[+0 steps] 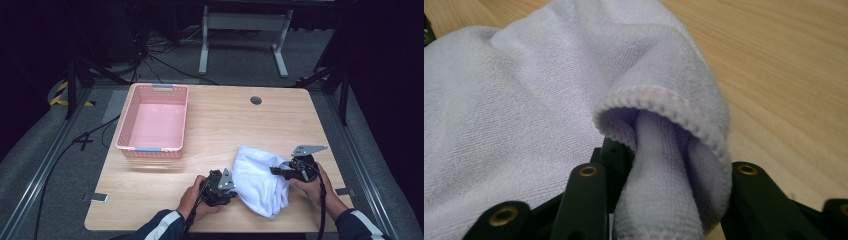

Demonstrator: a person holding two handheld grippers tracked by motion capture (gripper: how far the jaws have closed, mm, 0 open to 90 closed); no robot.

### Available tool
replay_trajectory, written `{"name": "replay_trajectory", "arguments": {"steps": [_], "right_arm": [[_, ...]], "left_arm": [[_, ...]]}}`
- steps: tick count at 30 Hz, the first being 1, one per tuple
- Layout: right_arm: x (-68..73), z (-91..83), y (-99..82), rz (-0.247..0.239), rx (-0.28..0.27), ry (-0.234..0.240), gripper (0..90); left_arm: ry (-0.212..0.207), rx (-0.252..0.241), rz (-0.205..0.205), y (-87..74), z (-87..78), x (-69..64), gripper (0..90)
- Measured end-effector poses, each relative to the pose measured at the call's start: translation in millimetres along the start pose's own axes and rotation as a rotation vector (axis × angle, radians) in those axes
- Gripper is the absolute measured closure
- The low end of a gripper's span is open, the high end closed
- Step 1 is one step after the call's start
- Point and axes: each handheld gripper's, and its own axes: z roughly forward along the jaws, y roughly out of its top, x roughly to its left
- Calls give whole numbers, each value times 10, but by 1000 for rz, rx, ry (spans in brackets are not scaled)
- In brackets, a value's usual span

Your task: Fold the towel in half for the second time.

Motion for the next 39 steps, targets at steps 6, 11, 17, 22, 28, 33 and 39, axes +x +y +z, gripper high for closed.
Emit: {"name": "replay_trajectory", "arguments": {"steps": [6,11,17,22,28,33,39], "right_arm": [[-5,8,165,-17,-38,11,658],[-6,44,349,-40,-50,21,657],[6,107,604,-69,-73,40,656],[41,196,835,-92,-82,56,655],[94,297,1133,-113,-100,85,654],[153,391,1342,-130,-106,107,654],[264,562,1618,-164,-100,115,653]], "left_arm": [[39,-31,-24,-11,-99,86,693],[74,-68,-46,-11,-207,156,696],[126,-113,-74,-22,-388,270,697],[170,-148,-91,-50,-550,348,698],[225,-183,-120,-95,-762,431,698],[257,-216,-159,-151,-902,503,698],[314,-228,-183,-223,-1070,599,698]]}}
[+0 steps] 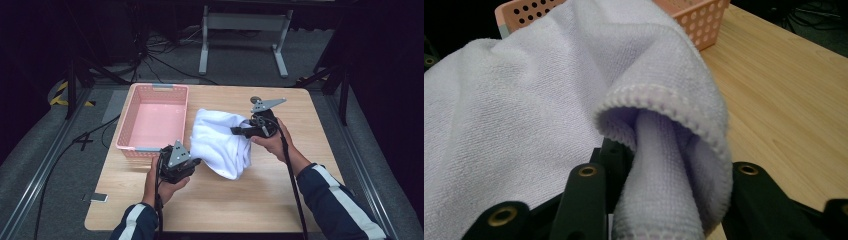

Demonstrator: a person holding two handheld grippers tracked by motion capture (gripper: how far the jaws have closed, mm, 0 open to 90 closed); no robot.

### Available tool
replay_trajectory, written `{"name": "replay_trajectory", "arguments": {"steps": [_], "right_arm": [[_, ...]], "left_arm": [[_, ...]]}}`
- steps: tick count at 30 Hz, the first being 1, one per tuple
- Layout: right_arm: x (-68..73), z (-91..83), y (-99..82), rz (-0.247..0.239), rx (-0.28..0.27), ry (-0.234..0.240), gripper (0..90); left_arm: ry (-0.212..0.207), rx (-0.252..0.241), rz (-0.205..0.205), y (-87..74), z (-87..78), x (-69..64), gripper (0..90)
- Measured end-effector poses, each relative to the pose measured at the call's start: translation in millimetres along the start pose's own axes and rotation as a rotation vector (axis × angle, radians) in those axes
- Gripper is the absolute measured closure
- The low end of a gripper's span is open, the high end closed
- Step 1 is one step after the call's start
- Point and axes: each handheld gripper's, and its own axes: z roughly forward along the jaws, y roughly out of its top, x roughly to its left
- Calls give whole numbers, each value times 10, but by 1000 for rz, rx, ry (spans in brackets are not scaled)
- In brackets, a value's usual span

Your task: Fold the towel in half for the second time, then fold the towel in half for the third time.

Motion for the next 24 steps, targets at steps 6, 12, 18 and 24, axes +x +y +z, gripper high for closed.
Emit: {"name": "replay_trajectory", "arguments": {"steps": [6,12,18,24], "right_arm": [[37,148,211,-16,-9,7,653],[47,288,400,-20,-19,18,653],[58,461,603,-39,-16,25,653],[99,650,789,-48,-25,26,653]], "left_arm": [[48,-23,-33,4,-128,133,698],[88,-39,-59,4,-213,267,698],[140,-49,-77,1,-320,416,698],[182,-53,-84,-9,-410,555,698]]}}
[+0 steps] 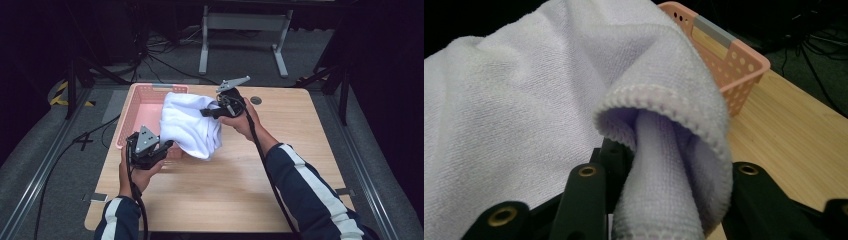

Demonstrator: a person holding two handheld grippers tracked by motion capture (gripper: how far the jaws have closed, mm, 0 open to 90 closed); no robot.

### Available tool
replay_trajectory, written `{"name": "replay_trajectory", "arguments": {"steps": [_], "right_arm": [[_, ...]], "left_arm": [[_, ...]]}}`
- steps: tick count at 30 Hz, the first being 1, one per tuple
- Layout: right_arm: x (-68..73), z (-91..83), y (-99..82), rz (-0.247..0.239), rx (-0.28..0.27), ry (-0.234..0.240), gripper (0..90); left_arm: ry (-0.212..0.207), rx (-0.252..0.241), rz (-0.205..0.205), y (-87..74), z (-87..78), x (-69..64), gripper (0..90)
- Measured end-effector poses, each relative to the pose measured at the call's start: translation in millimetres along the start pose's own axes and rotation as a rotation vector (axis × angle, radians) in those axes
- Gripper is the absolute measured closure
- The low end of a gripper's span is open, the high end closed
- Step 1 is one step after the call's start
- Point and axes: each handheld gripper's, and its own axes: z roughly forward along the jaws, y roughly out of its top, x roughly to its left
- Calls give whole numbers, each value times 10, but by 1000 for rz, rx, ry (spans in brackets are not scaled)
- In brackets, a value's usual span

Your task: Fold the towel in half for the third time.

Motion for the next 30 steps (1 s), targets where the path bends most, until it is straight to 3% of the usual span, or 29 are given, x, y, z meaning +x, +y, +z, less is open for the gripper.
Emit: {"name": "replay_trajectory", "arguments": {"steps": [3,15,20,24,30], "right_arm": [[11,69,67,10,-3,9,653],[173,485,531,-14,-22,35,653],[226,654,669,-19,-20,35,652],[241,786,711,-15,-17,27,652],[231,1016,633,-9,14,8,646]], "left_arm": [[15,2,-10,-19,-23,47,699],[120,-17,-71,-102,-276,442,700],[161,7,-81,-116,-314,589,700],[170,28,-107,-177,-272,705,699],[181,76,-119,-315,-160,748,696]]}}
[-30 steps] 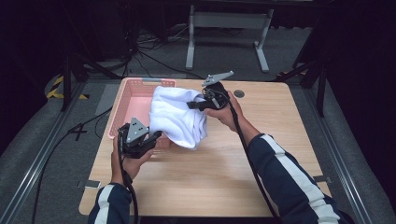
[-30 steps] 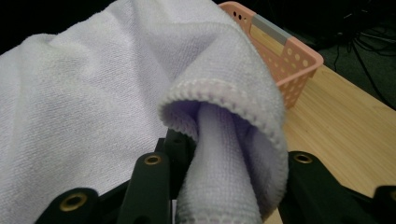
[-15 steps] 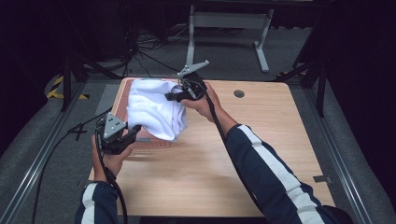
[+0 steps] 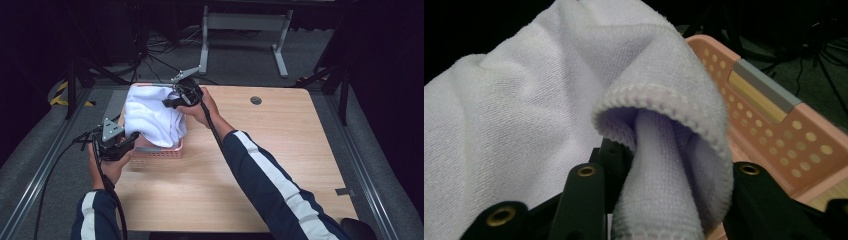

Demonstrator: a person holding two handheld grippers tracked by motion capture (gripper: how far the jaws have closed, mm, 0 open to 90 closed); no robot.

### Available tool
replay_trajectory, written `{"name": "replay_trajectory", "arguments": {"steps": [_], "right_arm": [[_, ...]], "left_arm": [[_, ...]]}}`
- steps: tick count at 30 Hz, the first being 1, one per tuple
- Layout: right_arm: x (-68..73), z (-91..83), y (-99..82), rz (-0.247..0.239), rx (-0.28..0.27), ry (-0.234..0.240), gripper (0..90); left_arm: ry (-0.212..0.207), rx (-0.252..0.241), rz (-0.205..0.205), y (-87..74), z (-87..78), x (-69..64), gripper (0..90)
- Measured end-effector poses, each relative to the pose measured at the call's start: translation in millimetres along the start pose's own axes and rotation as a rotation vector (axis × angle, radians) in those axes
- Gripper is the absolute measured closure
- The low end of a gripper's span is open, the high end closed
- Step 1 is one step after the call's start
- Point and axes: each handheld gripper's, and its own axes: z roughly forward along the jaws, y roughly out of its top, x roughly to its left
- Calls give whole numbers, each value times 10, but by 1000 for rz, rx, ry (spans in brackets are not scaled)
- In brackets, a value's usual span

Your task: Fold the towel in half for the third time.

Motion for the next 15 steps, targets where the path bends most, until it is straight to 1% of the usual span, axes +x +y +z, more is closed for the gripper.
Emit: {"name": "replay_trajectory", "arguments": {"steps": [2,5,6,7,8,9,11,12,13,14,15], "right_arm": [[-15,62,-52,0,-4,15,642],[-25,145,-120,0,2,6,635],[-29,168,-136,2,6,-2,633],[-45,205,-166,5,13,-11,631],[-53,226,-186,11,17,-15,629],[-58,259,-217,16,25,-18,624],[-63,302,-260,14,43,-26,603],[-72,322,-277,11,54,-38,587],[-76,338,-293,14,56,-46,567],[-85,353,-307,17,59,-55,548],[-93,363,-321,19,67,-59,540]], "left_arm": [[4,12,-1,-33,33,-7,695],[11,34,3,-81,94,-2,690],[6,42,-3,-101,122,0,689],[3,55,0,-109,138,-2,688],[15,72,14,-121,170,-17,686],[26,75,29,-137,204,-31,681],[25,89,28,-155,226,-34,670],[27,95,14,-166,230,-34,661],[24,87,4,-181,243,-28,648],[23,102,5,-188,241,-22,631],[28,98,1,-210,254,-28,608]]}}
